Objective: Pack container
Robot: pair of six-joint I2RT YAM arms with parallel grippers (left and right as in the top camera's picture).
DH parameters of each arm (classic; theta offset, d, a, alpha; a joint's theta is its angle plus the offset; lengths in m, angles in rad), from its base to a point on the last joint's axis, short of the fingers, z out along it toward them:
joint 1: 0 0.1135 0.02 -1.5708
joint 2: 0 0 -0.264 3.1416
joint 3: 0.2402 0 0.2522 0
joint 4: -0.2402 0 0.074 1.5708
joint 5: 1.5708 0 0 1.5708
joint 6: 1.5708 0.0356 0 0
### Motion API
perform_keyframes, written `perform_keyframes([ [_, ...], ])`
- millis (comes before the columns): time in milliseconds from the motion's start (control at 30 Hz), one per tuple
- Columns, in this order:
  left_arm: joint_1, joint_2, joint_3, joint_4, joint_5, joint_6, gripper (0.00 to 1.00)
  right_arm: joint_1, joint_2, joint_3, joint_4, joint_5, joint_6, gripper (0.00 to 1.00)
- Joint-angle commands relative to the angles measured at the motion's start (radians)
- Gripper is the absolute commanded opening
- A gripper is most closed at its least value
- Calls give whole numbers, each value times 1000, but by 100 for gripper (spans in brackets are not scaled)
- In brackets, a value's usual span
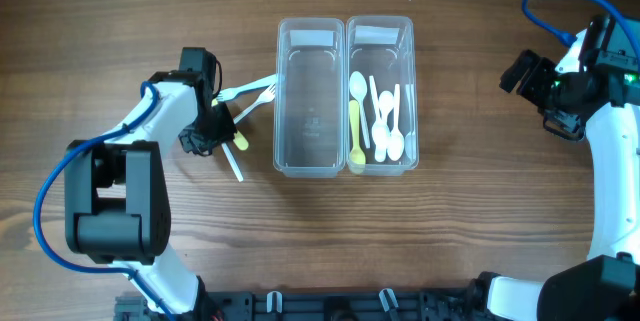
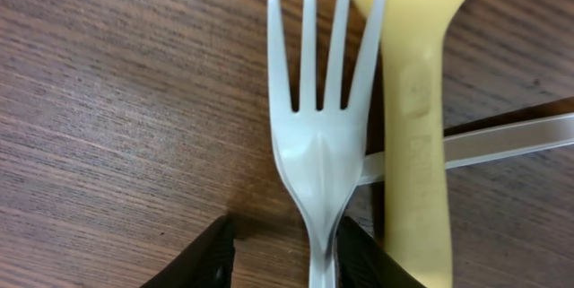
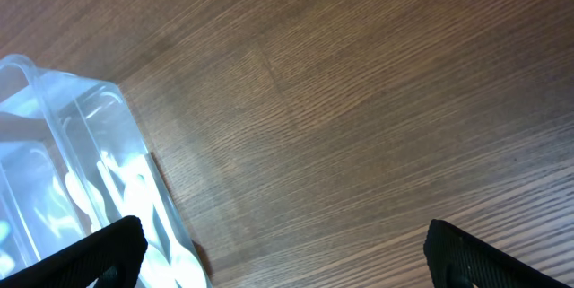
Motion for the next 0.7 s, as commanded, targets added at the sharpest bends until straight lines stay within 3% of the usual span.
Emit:
perform_keyframes([
  [0,-1,13,-11,9,-10,2,38,0,10,0,-2,-8,7,100],
  [100,-1,13,-11,5,-10,2,38,0,11,0,-2,-8,7,100],
  [367,-1,13,-11,-16,-10,2,4,0,10,0,-4,-13,8,100],
  [667,-1,11,10,-111,11,2,4,0,10,0,-4,-52,7,100],
])
